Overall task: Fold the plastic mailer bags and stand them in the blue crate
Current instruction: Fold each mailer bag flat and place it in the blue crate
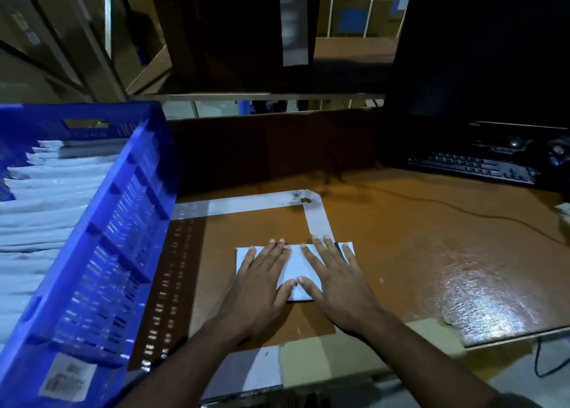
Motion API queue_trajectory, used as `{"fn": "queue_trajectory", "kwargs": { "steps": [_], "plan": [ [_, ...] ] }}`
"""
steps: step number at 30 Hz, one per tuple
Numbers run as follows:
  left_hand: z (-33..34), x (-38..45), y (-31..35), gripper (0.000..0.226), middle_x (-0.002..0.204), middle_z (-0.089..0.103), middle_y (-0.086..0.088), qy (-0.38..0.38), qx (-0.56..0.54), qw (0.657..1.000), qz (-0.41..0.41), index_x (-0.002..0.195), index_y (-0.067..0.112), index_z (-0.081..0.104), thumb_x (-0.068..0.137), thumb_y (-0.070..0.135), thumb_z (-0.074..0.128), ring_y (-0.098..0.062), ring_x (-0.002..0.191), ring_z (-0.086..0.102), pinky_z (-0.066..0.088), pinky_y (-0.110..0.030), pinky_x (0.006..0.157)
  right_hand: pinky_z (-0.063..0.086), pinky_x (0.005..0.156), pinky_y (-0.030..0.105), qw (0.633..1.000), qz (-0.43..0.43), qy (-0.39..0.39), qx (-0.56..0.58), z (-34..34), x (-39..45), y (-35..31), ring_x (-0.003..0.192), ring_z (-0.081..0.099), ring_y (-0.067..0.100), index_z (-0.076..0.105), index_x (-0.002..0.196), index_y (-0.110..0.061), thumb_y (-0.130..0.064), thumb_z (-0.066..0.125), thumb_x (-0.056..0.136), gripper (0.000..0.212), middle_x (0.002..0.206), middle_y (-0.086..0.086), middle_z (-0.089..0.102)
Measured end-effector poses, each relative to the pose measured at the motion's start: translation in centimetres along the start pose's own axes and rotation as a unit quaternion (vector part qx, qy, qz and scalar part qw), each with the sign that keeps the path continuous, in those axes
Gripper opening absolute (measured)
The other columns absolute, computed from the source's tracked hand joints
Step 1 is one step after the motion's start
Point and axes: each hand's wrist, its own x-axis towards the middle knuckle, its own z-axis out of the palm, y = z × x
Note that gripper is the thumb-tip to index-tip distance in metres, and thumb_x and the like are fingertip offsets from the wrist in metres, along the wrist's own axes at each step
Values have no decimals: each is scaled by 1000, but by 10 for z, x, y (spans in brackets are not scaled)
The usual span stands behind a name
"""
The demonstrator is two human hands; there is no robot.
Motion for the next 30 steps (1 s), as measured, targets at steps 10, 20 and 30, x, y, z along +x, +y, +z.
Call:
{"fn": "queue_trajectory", "kwargs": {
  "steps": [10, 20, 30],
  "plan": [
    [4, -8, -4, 90, 168, -12, 9, 33, 25, 997, -69, 163, 24, -2, 94, 79, 14, -6, 153, -15, -15, -25, 118, 1, 126, 38, 999, 35, 7, 39, -5, -12, 7, 149, -25, 8, -4, 160, -33, -86, 3, 87, 90, 165, -9, -19],
    [1, -11, -6, 95, 167, -14, 13, 27, -7, 998, -59, 163, 27, -2, 87, 84, -1, -3, 153, -16, -2, -34, 127, -5, 125, 40, 998, 45, -18, 43, -9, -22, 12, 147, -29, 4, -10, 158, -35, -84, 8, 89, 87, 162, -14, -24],
    [1, -38, 9, 72, 170, -1, 7, 20, 43, 997, 60, 163, 22, 9, 105, 65, 15, -3, 153, -15, 0, -40, 126, -4, 123, 40, 998, -63, 9, 11, -4, -26, -3, 152, -16, 10, 7, 160, -32, -64, 5, 102, 66, 167, -7, -7]
  ]
}}
